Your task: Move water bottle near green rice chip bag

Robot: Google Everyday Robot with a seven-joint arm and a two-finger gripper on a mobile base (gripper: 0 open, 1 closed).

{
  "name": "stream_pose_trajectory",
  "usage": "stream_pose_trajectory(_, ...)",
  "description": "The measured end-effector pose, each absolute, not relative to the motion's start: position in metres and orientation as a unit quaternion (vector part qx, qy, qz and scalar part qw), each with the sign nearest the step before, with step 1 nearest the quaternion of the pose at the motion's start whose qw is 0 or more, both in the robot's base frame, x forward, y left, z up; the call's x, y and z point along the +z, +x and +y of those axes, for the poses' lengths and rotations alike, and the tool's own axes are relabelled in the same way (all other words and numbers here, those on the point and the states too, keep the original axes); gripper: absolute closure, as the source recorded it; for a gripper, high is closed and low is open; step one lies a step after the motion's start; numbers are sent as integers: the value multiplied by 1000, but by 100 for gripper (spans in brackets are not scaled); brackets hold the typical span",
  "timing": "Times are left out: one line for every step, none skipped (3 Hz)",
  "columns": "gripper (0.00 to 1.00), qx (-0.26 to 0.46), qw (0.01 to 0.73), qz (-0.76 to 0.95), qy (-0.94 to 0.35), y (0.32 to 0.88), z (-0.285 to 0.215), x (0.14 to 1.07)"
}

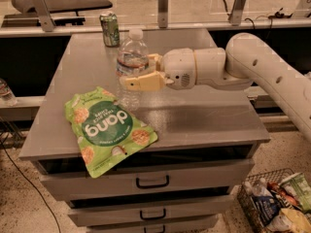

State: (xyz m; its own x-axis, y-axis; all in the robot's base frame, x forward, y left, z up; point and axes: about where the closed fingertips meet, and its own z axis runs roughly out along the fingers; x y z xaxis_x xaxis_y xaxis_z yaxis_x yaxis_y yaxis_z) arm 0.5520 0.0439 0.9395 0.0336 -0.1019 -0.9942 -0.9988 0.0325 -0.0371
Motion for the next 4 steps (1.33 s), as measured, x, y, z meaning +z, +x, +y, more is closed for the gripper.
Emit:
stream_pose_trajectory(81,422,511,508,-550,569,50,927)
stream_pose_trajectory(100,388,527,501,-566,589,50,923)
stream_pose_trajectory(100,378,525,500,-575,593,54,918)
stream_pose_trajectory(98,379,506,511,-583,589,57,909)
